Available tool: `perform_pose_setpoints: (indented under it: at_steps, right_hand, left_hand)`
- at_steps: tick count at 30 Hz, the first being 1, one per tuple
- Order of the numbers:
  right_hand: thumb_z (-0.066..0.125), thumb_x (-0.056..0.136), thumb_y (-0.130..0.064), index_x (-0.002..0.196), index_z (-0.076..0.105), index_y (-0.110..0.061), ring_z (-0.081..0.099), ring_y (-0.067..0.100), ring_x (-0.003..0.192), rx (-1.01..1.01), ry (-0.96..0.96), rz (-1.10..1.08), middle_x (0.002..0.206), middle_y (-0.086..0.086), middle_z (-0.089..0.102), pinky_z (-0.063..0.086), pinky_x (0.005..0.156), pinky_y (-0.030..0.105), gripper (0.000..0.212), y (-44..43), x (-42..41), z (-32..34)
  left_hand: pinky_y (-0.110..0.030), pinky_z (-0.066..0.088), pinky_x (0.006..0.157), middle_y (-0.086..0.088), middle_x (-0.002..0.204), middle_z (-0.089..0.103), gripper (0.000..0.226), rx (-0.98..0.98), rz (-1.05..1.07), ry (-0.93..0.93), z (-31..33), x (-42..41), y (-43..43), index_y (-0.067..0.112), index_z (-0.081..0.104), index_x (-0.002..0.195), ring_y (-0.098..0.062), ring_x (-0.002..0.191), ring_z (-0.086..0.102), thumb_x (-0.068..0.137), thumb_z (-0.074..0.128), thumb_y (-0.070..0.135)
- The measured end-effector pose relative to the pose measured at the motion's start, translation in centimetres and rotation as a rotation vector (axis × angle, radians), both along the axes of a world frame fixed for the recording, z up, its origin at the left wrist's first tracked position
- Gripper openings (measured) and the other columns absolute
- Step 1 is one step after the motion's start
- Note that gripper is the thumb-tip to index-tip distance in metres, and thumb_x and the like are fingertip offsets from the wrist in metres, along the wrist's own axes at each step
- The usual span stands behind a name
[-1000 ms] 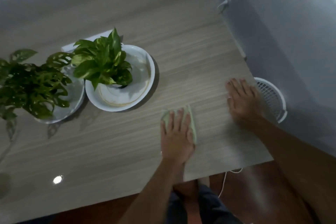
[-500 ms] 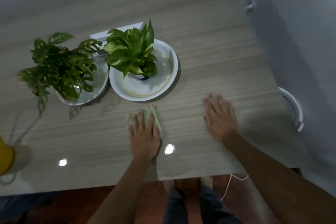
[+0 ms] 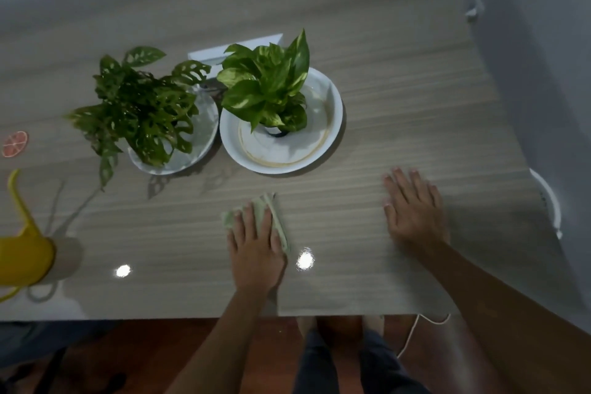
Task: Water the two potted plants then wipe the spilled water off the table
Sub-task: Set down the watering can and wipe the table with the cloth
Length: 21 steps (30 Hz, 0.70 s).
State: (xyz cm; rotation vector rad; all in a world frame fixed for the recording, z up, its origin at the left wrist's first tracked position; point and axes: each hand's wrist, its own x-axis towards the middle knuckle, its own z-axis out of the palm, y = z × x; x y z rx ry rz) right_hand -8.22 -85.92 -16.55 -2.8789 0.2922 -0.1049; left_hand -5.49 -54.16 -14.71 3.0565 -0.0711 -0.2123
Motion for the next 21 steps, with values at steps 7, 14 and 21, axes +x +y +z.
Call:
perform_pose_setpoints:
  at_steps: [7,14,21]
  right_hand:
    - [0.036,0.095,-0.038,0.147,0.038,-0.023,0.025,0.028,0.146,0.001,0.032,-0.003,0.158,0.0,0.034,0.023,0.114,0.053,0.055,0.3,0.0,0.6]
    - [0.036,0.093,-0.033,0.143,0.043,-0.009,0.035,0.032,0.141,0.097,0.01,-0.087,0.152,0.015,0.042,0.027,0.112,0.052,0.056,2.8,-0.3,3.3]
    - [0.05,0.091,-0.047,0.104,0.059,-0.016,0.066,0.035,0.09,0.304,0.211,-0.279,0.099,0.012,0.071,0.05,0.073,0.04,0.035,11.2,-1.8,6.4]
  left_hand:
    - [-0.058,0.018,0.12,-0.003,0.168,0.018,0.06,-0.126,-0.309,0.076,-0.1,-6.2,-6.7,0.032,0.038,0.152,-0.032,0.154,0.011,0.092,0.043,0.039]
    - [-0.044,0.019,0.12,-0.001,0.166,0.021,0.061,-0.266,-0.124,0.014,3.8,-4.2,-2.5,0.033,0.021,0.157,-0.022,0.152,0.019,0.1,0.024,0.055]
    - [-0.035,0.043,0.079,-0.01,0.104,0.059,0.03,-0.459,0.284,0.208,5.7,-3.1,-1.3,0.007,0.056,0.101,-0.032,0.103,0.059,0.094,0.058,0.036]
